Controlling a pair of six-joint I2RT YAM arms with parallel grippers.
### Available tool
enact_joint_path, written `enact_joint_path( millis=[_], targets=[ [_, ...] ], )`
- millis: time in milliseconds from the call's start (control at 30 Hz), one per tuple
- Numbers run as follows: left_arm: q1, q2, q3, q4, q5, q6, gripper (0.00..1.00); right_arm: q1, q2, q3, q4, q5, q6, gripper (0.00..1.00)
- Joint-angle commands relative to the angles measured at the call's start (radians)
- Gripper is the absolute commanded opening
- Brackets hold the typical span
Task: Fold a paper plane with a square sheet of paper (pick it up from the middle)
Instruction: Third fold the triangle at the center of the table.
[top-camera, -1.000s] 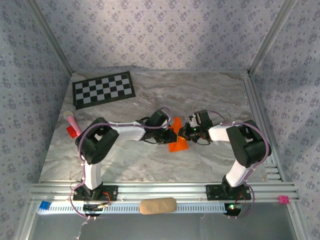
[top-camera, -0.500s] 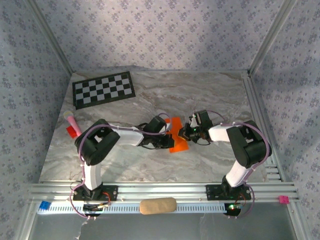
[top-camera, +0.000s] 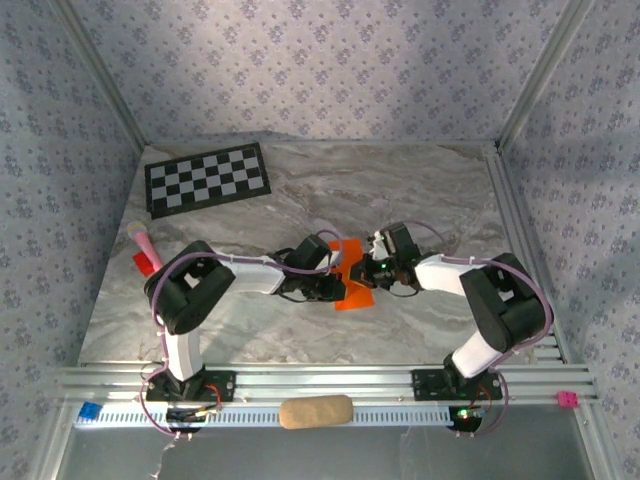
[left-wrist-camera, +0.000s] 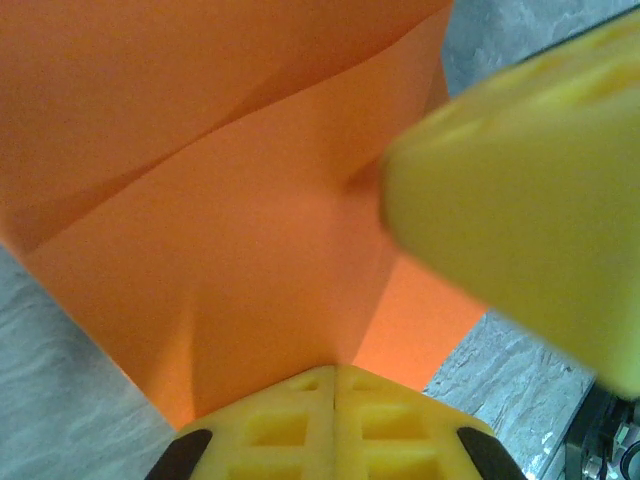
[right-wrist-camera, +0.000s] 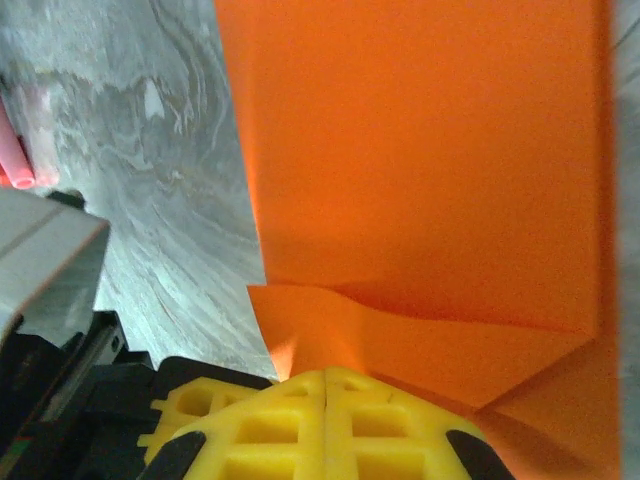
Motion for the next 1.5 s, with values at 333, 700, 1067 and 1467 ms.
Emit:
enact_joint_path(
  millis=[333, 700, 1067, 1467],
  targets=[
    [-0.001, -0.003, -0.047, -0.144, -0.050, 0.041, 0.00, -0.106, 0.095, -0.046, 0.058, 0.019, 0.002, 0.03],
    [-0.001, -0.015, -0.069, -0.128, -0.066, 0.035, 0.00, -0.212, 0.088, -0.018, 0.071, 0.067, 0.059, 0.03],
    [-0.002, -0.022, -0.060, -0.131, -0.072, 0.044, 0.00, -0.110, -0.020, -0.025, 0.063, 0.015, 0.002, 0.06],
    [0.004, -0.053, -0.051, -0.109, -0.054, 0.009, 0.02, -0.112, 0.093, -0.078, 0.123, 0.027, 0.060, 0.01]
  ],
)
